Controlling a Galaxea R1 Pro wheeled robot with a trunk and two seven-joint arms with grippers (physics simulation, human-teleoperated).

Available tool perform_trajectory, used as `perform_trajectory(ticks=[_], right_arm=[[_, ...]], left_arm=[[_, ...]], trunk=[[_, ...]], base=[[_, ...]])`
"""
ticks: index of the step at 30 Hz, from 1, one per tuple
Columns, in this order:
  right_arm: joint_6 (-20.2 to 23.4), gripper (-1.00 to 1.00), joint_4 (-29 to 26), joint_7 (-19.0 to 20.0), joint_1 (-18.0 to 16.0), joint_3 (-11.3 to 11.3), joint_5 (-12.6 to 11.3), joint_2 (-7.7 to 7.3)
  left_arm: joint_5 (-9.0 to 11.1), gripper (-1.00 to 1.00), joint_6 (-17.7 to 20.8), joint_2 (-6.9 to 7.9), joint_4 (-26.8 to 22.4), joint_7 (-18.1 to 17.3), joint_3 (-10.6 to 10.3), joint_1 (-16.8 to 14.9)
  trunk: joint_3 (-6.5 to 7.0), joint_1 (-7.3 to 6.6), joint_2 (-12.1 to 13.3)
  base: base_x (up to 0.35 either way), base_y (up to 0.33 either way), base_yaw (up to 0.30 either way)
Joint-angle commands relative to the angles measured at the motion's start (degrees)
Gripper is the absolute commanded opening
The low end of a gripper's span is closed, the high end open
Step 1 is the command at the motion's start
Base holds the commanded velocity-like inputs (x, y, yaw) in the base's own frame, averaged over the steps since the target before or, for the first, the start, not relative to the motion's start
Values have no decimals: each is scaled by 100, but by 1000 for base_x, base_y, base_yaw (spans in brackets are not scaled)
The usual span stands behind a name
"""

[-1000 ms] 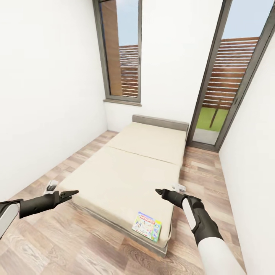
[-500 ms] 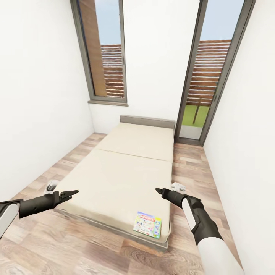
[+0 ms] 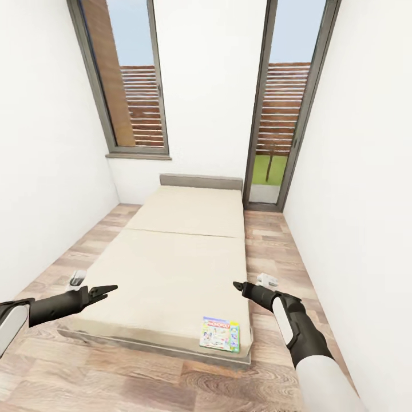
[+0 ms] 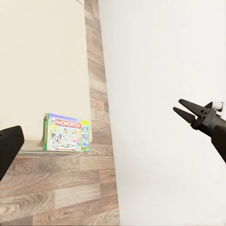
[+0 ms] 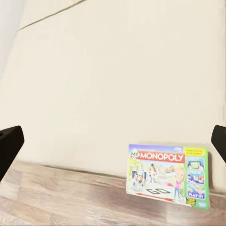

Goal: Put all the toys in the child's room - the three board games (two on the bed and one on the table), the two jigsaw puzzles on the table, and the tennis ball on the table - inside the toy box on the table in the child's room.

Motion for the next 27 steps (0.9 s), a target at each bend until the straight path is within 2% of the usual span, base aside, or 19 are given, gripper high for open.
perform_trajectory(ticks=[1, 9, 23, 27], right_arm=[[39, 100, -5, 16, -7, -27, -21, 8], [39, 100, -5, 14, -7, -27, -21, 14], [31, 100, -5, -1, -7, -19, -20, 23], [8, 100, -7, -1, -7, -15, -19, 22]], left_arm=[[-1, 100, 24, 1, 0, -18, 5, -3], [-1, 100, 24, -1, 0, -18, 5, -3], [-9, 100, 23, 5, 0, -52, 7, -3], [-9, 100, 35, 4, 0, -67, 75, -3]], trunk=[[-13, 4, -13], [-13, 4, -13], [-13, 4, -13], [-13, 4, -13]], base=[[0, 212, -281], [0, 166, -280], [0, 13, -281], [0, 0, -280]])
